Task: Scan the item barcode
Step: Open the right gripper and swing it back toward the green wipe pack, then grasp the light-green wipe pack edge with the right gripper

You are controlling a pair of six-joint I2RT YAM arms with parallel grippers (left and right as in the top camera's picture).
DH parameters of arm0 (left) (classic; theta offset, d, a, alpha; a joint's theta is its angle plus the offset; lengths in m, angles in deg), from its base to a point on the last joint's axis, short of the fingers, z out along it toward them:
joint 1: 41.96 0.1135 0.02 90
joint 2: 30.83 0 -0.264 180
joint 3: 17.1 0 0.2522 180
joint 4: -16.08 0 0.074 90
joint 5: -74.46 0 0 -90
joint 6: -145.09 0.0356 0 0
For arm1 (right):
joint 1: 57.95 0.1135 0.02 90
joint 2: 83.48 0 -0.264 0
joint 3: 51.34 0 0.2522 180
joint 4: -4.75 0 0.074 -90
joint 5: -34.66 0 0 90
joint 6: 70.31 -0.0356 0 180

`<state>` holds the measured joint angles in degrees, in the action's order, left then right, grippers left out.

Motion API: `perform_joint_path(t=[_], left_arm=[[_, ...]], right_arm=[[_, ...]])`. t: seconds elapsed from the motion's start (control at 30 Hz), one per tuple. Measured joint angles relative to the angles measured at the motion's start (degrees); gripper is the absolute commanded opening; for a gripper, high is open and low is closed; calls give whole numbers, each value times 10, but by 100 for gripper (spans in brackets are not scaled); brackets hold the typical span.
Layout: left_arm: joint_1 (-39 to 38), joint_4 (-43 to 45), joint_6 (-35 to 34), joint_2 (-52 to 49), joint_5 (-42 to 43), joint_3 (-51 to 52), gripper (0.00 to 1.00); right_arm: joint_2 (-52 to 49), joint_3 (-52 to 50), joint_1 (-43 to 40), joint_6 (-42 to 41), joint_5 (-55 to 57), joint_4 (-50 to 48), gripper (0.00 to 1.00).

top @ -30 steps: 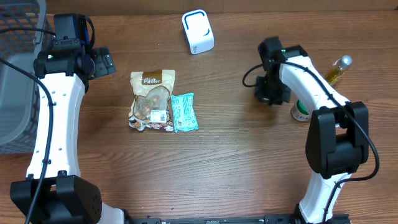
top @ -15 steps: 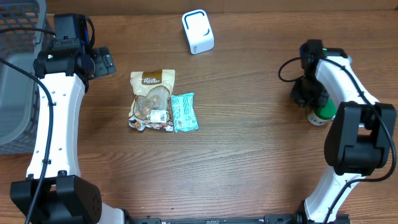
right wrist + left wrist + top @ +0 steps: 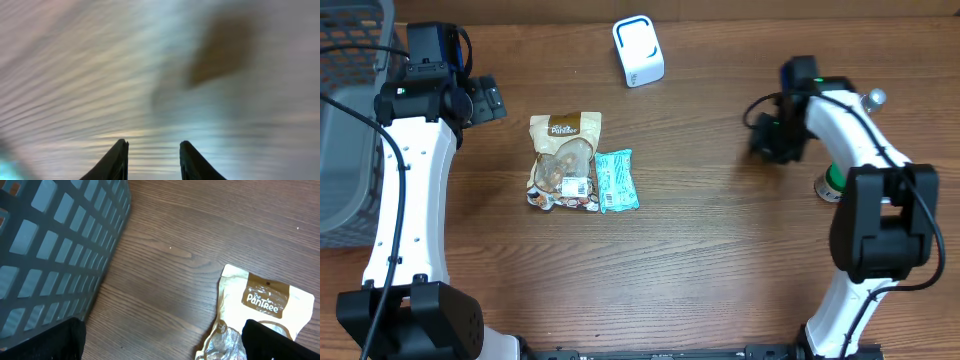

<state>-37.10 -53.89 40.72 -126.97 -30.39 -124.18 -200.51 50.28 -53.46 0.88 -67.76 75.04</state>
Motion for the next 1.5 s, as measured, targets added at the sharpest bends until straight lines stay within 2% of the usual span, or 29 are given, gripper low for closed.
perform_joint_path(t=[0.17, 0.4, 0.53, 0.63, 0.73, 1.0, 1.5], left_arm=[[0, 0, 0, 0, 0, 0, 100], [0, 0, 0, 0, 0, 0, 99], [0, 0, 0, 0, 0, 0, 99], [0, 0, 0, 0, 0, 0, 100], [0, 0, 0, 0, 0, 0, 100], [0, 0, 0, 0, 0, 0, 100], [0, 0, 0, 0, 0, 0, 99]], right_arm=[[0, -1, 87, -1, -73, -83, 29], [0, -2, 234, -18, -89, -235, 14], [0, -2, 317, -23, -24, -297, 10], [0, -2, 368, -21, 44, -331, 4], [-1, -2, 404, -22, 109, -359, 4], [-31, -2, 412, -22, 180, -364, 4], [-42, -2, 359, -22, 198, -281, 4]])
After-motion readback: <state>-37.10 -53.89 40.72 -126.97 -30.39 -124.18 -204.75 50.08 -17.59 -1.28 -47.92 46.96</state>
